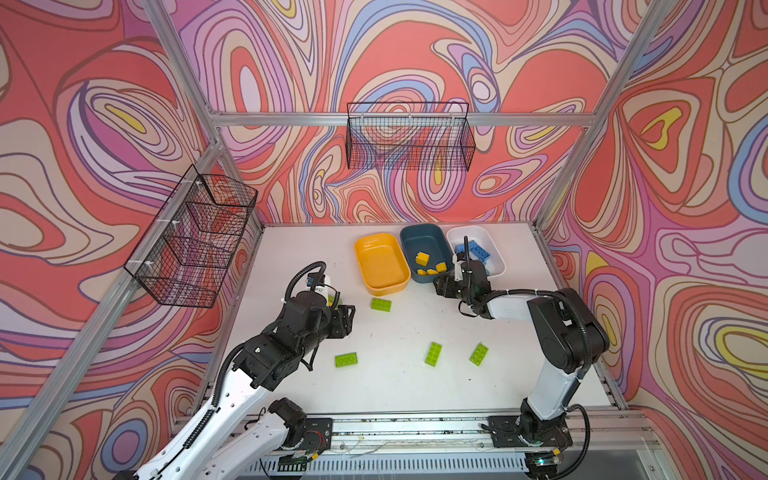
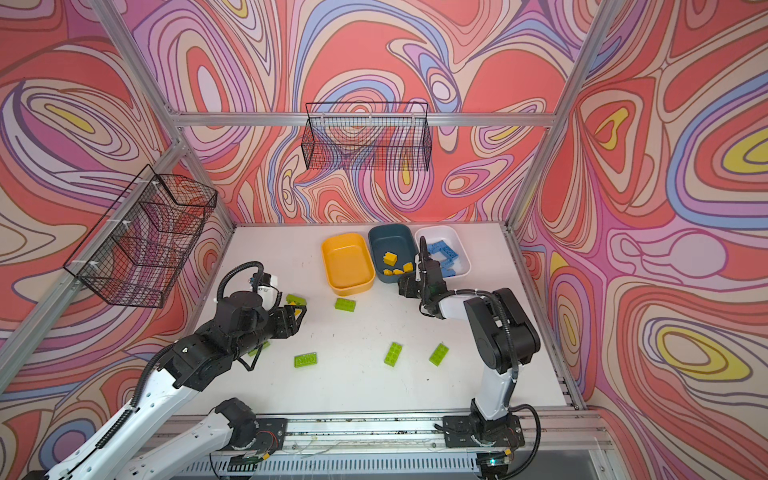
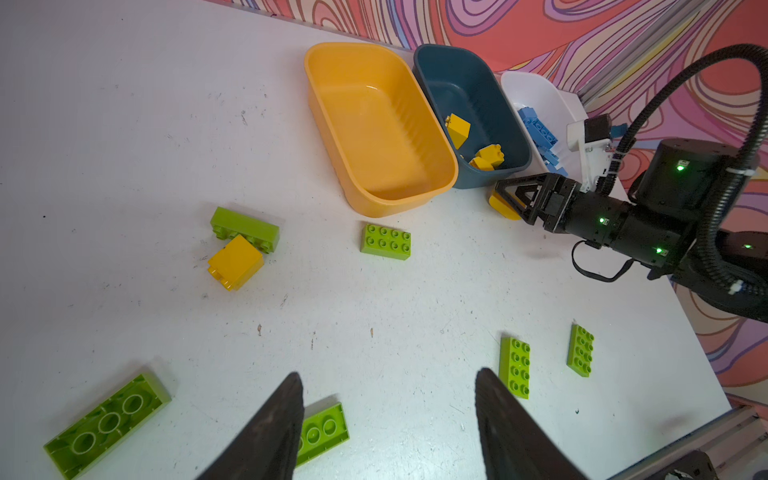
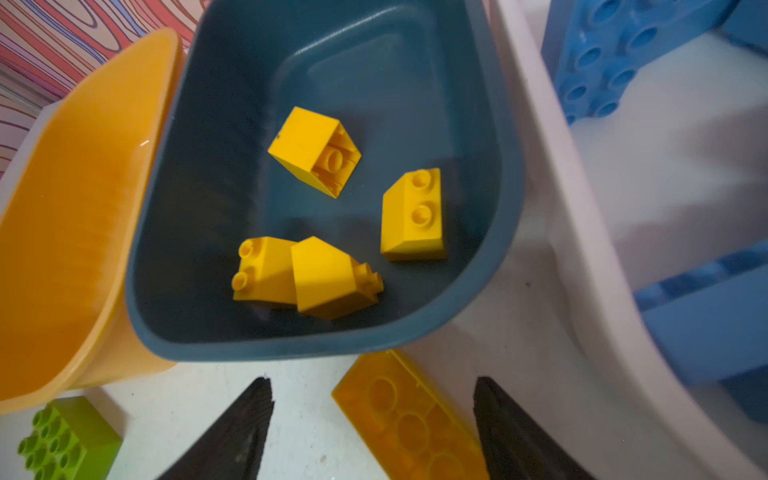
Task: Sort the legos into containers by color
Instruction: 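Lower the right gripper toward the large yellow brick while the left arm withdraws, then close the right gripper on the large yellow 2x4 brick and lift it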
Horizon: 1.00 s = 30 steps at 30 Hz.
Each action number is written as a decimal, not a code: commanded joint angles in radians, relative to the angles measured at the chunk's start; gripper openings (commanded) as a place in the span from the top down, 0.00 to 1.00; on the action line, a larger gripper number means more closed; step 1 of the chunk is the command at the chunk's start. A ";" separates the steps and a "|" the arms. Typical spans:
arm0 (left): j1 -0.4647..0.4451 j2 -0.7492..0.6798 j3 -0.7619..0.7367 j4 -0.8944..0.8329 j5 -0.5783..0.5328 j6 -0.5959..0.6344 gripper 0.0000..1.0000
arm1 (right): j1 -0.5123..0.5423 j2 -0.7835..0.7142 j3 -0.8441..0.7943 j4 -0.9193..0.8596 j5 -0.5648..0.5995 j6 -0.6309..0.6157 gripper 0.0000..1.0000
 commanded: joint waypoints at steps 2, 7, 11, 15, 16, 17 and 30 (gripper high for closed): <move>-0.002 -0.005 0.005 -0.032 -0.018 -0.004 0.35 | -0.003 0.040 0.026 -0.007 -0.040 -0.025 0.21; -0.002 -0.001 0.001 -0.024 -0.018 -0.006 0.35 | -0.003 0.032 0.002 -0.003 -0.051 -0.021 0.22; -0.002 0.004 -0.003 -0.016 -0.015 -0.005 0.35 | -0.002 0.022 -0.002 -0.021 -0.034 -0.018 0.25; -0.002 -0.003 -0.002 -0.023 -0.018 -0.009 0.35 | 0.014 0.031 0.019 -0.078 0.026 -0.022 0.30; -0.002 -0.008 -0.002 -0.026 -0.018 -0.009 0.35 | 0.018 0.036 0.026 -0.090 0.040 -0.025 0.31; -0.002 -0.016 0.000 -0.032 -0.020 -0.008 0.35 | 0.029 0.038 0.034 -0.109 0.062 -0.029 0.32; -0.002 -0.133 -0.015 -0.109 -0.084 -0.017 0.35 | 0.167 0.086 0.102 -0.257 0.334 -0.065 0.53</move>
